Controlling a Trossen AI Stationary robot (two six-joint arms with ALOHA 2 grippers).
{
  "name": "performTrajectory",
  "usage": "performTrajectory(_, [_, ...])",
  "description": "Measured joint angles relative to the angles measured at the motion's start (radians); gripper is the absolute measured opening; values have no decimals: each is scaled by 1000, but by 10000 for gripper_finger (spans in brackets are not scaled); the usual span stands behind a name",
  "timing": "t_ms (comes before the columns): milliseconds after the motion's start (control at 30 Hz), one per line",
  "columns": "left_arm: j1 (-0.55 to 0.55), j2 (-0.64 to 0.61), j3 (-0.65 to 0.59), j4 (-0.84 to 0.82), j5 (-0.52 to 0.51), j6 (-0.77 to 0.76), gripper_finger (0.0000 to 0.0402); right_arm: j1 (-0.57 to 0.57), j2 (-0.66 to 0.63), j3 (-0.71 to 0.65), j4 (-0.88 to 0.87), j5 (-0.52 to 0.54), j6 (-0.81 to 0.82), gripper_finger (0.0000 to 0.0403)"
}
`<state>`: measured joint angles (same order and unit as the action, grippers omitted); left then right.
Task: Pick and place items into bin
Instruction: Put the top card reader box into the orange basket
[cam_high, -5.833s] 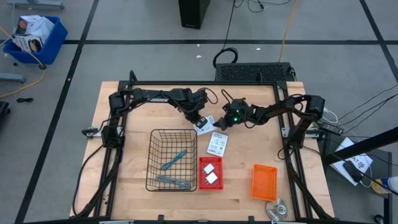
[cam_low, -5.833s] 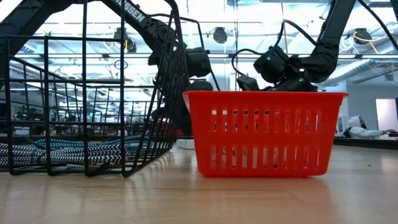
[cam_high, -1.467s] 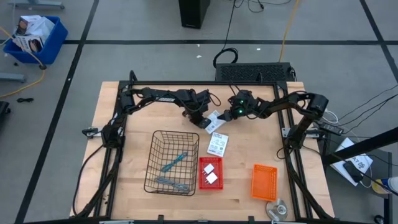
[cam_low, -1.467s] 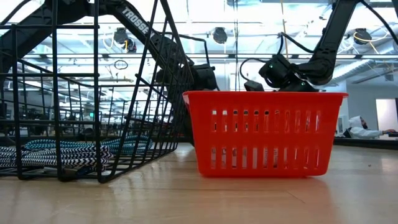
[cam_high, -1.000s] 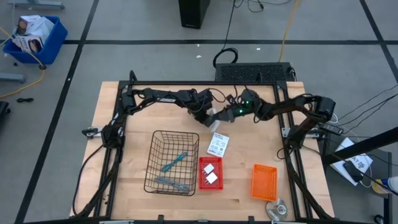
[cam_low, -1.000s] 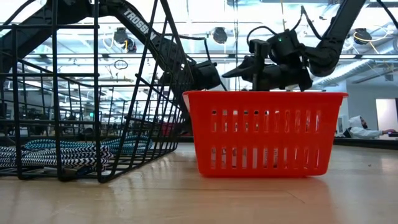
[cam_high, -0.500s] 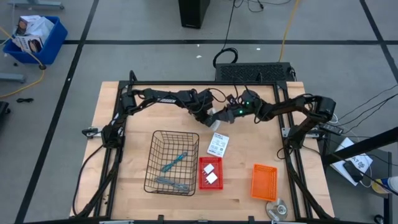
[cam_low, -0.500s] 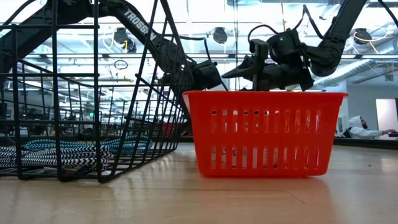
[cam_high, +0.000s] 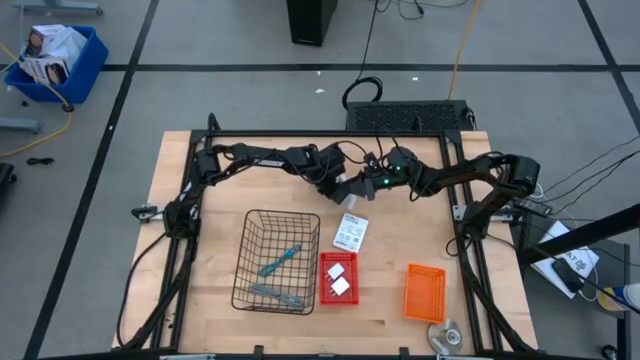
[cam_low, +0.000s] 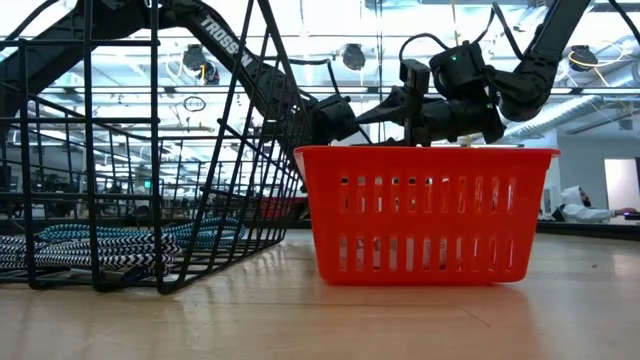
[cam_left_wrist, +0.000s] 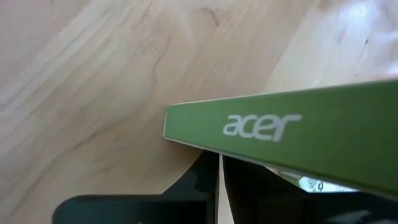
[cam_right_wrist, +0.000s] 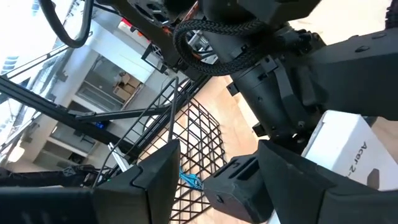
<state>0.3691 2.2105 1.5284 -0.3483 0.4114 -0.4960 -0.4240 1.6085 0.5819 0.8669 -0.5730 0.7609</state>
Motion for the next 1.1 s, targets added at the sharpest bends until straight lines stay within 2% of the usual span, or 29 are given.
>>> performTrajectory(567, [-12, -5, 3, -25, 10, -7, 26, 1, 2, 0, -3, -1, -13, 210])
performTrajectory(1100, [-10, -27, 6, -147, -20, 50, 26, 3, 3, -1, -10, -5, -12, 210])
